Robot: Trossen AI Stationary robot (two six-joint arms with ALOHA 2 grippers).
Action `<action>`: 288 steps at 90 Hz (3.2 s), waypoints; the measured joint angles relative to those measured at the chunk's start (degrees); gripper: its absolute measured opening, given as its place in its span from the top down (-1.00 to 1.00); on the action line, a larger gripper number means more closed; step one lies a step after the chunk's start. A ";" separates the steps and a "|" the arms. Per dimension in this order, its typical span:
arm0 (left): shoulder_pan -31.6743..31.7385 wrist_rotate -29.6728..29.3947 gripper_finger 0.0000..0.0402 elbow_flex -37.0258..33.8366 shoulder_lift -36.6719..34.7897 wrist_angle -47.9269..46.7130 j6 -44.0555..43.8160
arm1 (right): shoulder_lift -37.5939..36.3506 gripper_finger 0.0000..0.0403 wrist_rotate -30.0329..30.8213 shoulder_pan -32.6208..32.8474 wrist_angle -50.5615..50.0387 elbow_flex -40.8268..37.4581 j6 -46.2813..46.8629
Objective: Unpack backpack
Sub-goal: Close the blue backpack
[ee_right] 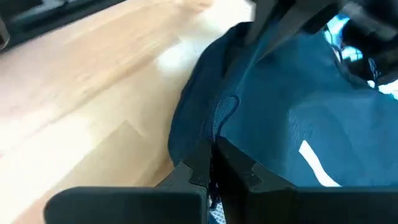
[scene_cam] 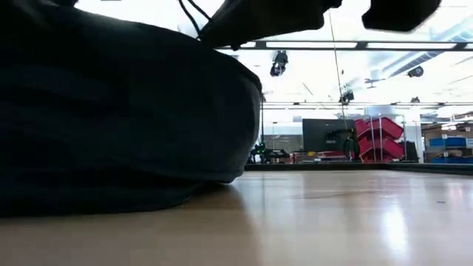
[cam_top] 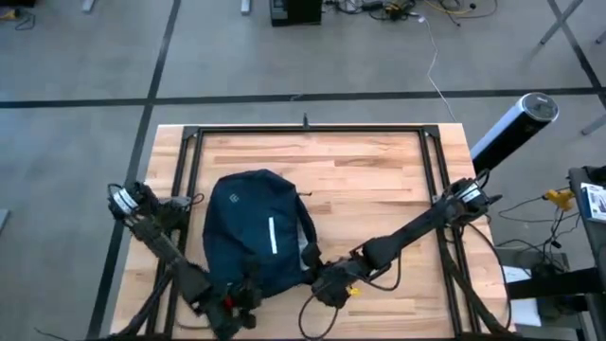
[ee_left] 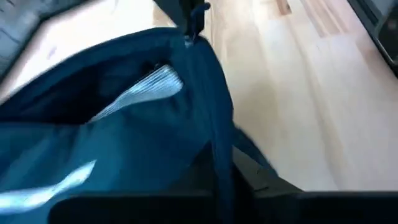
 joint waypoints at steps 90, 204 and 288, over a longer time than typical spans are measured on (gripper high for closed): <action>-20.72 -21.52 0.90 -2.12 -4.53 -44.76 -61.09 | 7.74 0.94 7.45 -1.09 12.53 5.38 -24.15; -11.32 -23.09 0.40 4.48 5.20 -3.35 -16.71 | 14.10 -0.01 9.62 0.05 22.94 7.03 -18.69; -6.08 -17.07 0.40 4.76 9.64 0.83 -16.24 | 16.28 0.59 8.35 -0.34 26.58 6.97 -16.18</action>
